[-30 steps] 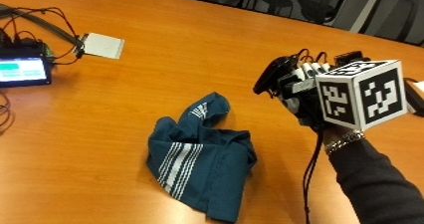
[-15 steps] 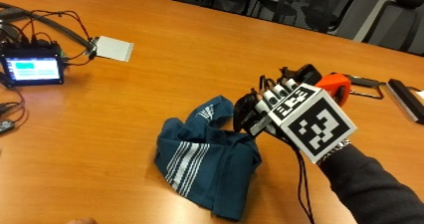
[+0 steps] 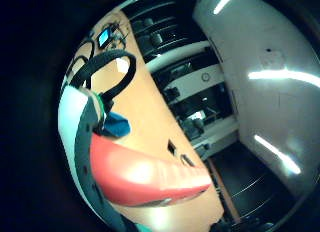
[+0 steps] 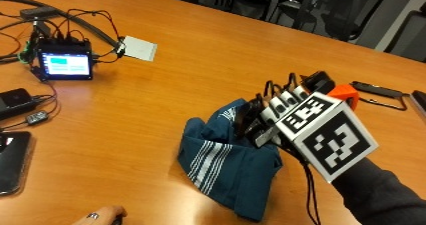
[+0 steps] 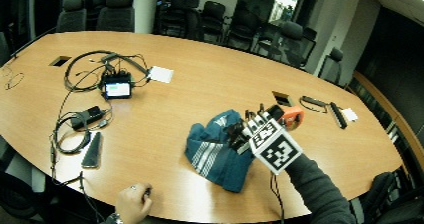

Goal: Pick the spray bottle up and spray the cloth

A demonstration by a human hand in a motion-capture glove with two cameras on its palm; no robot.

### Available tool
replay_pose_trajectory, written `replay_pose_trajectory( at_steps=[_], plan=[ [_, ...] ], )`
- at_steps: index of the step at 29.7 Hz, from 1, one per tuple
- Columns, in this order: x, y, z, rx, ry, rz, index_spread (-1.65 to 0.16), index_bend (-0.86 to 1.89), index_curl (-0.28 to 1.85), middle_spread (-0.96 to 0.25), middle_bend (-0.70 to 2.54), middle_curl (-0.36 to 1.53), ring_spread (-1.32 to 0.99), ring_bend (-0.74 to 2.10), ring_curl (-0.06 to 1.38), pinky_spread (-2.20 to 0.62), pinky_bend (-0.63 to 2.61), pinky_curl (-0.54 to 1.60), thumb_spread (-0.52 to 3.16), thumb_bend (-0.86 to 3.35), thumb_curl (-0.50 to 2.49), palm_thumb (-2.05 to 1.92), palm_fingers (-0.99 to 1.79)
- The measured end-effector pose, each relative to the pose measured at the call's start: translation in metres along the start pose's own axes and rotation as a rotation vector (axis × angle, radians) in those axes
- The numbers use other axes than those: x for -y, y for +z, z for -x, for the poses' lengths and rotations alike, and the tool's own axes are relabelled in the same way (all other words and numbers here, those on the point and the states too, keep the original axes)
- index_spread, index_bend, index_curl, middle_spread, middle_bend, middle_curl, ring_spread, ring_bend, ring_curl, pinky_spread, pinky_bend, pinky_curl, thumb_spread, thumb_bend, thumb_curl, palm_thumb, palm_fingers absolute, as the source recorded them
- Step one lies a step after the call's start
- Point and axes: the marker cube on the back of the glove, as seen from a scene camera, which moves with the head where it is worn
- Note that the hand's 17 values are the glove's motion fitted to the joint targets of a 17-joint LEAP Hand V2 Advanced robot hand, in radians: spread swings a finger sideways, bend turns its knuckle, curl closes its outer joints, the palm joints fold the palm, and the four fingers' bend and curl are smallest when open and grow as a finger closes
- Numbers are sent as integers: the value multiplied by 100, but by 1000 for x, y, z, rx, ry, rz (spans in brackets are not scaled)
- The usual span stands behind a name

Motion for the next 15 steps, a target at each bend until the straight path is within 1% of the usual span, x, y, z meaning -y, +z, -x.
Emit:
replay_pose_trajectory(
  at_steps=[3,8,11,15],
  plan=[
    [27,-25,-15,85,109,-59,-28,15,45,-22,53,57,-18,73,50,-27,56,46,125,-1,46,76,124],
    [79,-53,-28,308,292,-143,-29,15,45,-22,52,57,-18,73,50,-28,57,46,124,-2,46,75,126],
    [100,-55,-27,455,412,-156,-29,15,45,-22,52,57,-18,73,50,-28,58,46,124,-2,46,74,126],
    [119,-41,-16,664,583,-148,-29,15,45,-22,53,57,-18,73,50,-28,57,46,124,-2,46,74,126]
  ],
)
